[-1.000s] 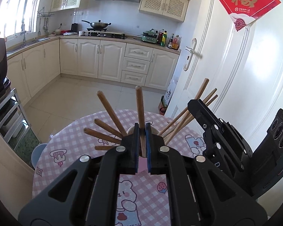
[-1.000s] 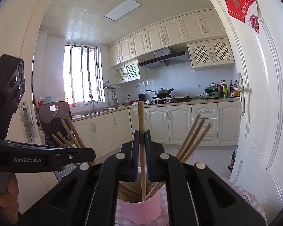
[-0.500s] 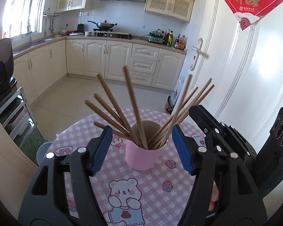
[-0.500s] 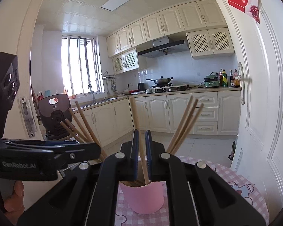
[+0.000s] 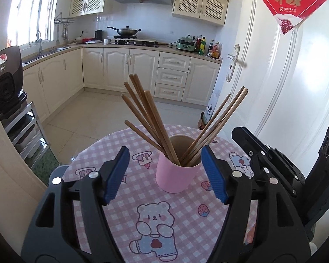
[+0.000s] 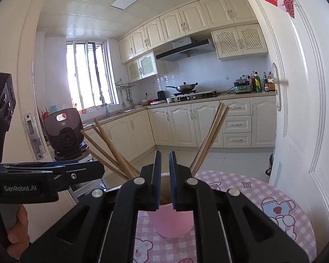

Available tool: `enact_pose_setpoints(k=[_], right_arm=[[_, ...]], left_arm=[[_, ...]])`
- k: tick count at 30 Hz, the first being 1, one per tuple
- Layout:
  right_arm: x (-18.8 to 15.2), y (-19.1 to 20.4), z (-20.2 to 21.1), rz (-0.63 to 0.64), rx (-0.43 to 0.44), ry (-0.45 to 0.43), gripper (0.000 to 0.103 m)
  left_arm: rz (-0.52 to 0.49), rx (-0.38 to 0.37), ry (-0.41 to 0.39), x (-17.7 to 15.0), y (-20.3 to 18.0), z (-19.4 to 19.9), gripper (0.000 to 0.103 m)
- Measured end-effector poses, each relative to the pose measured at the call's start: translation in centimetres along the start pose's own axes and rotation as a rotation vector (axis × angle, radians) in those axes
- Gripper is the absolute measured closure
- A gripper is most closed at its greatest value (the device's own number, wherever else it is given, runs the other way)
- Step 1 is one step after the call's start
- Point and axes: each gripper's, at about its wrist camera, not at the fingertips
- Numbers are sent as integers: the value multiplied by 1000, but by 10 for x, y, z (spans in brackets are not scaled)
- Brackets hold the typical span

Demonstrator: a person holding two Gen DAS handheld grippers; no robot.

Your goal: Organize utensils

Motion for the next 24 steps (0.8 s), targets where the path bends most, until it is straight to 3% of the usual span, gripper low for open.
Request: enact_pose_setpoints(k=[5, 9, 16, 18, 24], right_arm=[[-3, 4, 6, -29, -6, 26, 90], [-6, 11, 13, -44, -15, 38, 70], [-11, 28, 28, -31, -53, 63, 46], [-11, 35, 33, -17, -69, 75, 35], [-12, 58, 48, 34, -100, 78, 16]], left_arm=[[5, 38, -9, -6, 5, 6, 33], [-2, 74, -32, -14, 9, 16, 29], [12, 134, -70, -31, 24, 35, 18], [10, 158, -86, -36, 28, 43, 16], [36, 212, -139, -50, 41, 69, 15]])
Point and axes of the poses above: each gripper's, at about its wrist camera, not at the fingertips, and z roughly against the way its jaws point, y to its left, x to its top, and after that the axes turned 13 degrees about x, right-handed
